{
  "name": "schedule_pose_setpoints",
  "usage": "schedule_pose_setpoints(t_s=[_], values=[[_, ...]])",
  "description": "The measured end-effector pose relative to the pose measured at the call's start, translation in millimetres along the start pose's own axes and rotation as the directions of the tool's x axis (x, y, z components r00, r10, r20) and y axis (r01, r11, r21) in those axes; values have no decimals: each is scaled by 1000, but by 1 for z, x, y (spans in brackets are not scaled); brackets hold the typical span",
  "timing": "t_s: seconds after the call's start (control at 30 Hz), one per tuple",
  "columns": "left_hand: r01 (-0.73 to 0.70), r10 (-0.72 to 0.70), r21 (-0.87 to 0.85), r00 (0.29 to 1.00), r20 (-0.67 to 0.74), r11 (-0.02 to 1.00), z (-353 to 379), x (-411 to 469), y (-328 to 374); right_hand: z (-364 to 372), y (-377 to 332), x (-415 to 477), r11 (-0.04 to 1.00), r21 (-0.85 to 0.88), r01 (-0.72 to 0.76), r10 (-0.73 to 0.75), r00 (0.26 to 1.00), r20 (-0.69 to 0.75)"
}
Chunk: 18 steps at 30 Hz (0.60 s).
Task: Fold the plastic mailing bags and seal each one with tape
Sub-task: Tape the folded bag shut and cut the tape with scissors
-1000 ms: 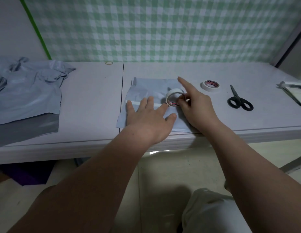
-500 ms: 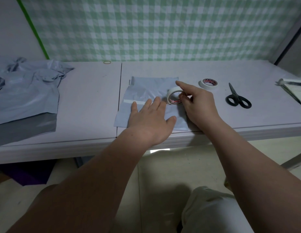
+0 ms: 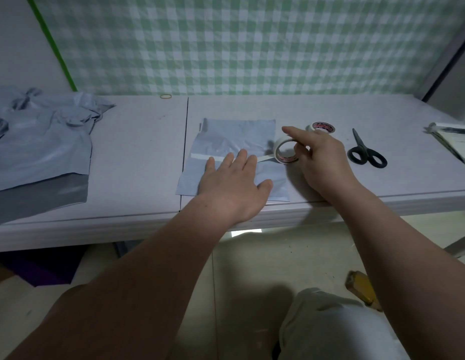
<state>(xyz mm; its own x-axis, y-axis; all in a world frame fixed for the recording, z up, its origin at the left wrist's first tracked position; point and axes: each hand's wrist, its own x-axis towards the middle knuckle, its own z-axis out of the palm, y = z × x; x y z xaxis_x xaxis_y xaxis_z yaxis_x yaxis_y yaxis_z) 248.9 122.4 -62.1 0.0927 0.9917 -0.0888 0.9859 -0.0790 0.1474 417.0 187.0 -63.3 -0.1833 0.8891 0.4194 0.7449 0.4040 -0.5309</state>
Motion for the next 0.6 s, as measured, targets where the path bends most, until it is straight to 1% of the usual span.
schedule_pose_setpoints(t_s=[0.2, 0.33, 0.43, 0.53, 0.6], values=[[-15, 14, 46, 1000, 18, 999, -2, 2, -2, -2, -1, -2, 996, -82, 47, -48, 999, -10], [-9, 6, 73, 999, 41, 997, -4, 2, -1, -5, -2, -1, 977, -195, 90, -94, 996, -8], [9, -14, 86, 998, 58, 996, -6, 3, 2, -7, -4, -3, 957, -274, 99, -100, 995, 12], [22, -29, 103, 997, 65, 994, -8, 3, 5, -5, -6, -4, 957, -276, 94, -98, 995, -1], [26, -33, 108, 997, 63, 994, -8, 3, 7, -2, -4, -5, 970, -233, 71, -77, 997, -14]])
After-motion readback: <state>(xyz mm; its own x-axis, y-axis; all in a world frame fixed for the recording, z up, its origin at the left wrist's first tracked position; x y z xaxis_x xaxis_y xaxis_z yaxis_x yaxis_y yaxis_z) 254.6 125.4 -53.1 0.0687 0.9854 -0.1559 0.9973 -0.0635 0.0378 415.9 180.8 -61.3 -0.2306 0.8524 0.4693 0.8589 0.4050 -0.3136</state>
